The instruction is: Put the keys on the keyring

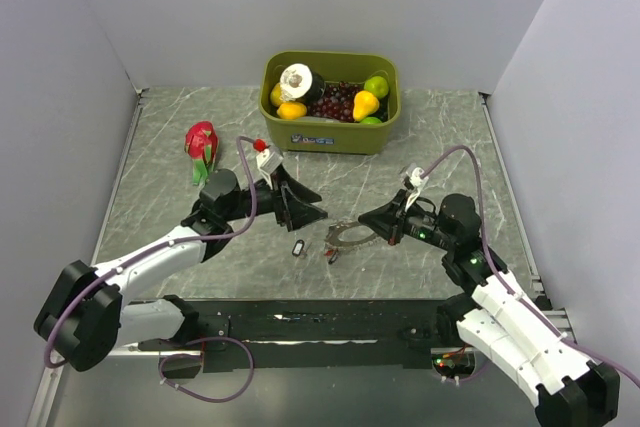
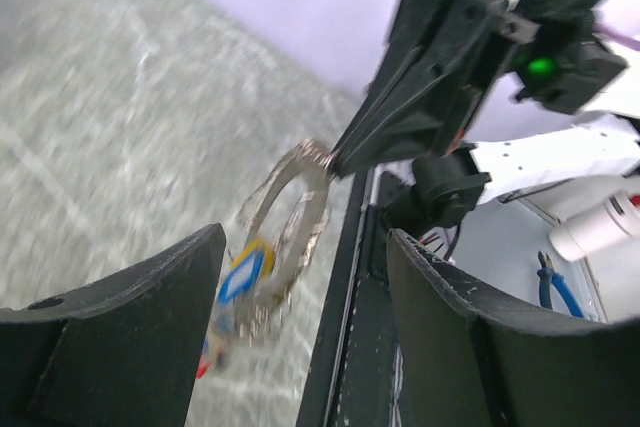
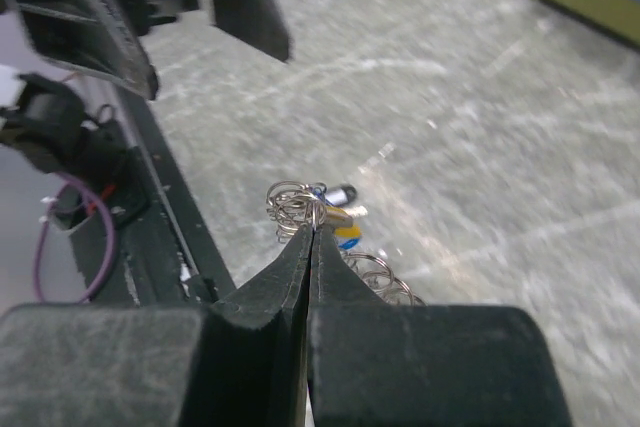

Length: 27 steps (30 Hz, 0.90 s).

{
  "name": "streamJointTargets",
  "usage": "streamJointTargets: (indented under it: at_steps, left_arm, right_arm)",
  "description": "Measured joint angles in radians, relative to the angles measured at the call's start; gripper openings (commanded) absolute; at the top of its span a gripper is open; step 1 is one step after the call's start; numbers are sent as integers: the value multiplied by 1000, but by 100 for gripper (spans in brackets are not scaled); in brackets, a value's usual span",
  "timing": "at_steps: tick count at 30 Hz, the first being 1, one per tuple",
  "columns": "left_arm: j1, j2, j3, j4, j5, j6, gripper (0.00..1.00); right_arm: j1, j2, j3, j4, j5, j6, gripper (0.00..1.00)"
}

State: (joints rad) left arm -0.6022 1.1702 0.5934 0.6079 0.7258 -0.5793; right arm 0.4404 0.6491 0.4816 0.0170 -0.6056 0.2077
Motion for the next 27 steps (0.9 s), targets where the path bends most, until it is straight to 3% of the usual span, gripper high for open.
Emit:
streamJointTargets:
  at_steps: [8,13,27]
  left_arm:
    - [-42,57,31,143,66,35,69]
    - [-85,130,127,124,121,80,50]
    - [-119,169,194,-67,198,232,53]
  right_arm:
    - [23,-4,-19,129,-112,9,0]
    - [41,-3,-19,167,-154,13,0]
    - [50,-23,-19,178,-175,15,0]
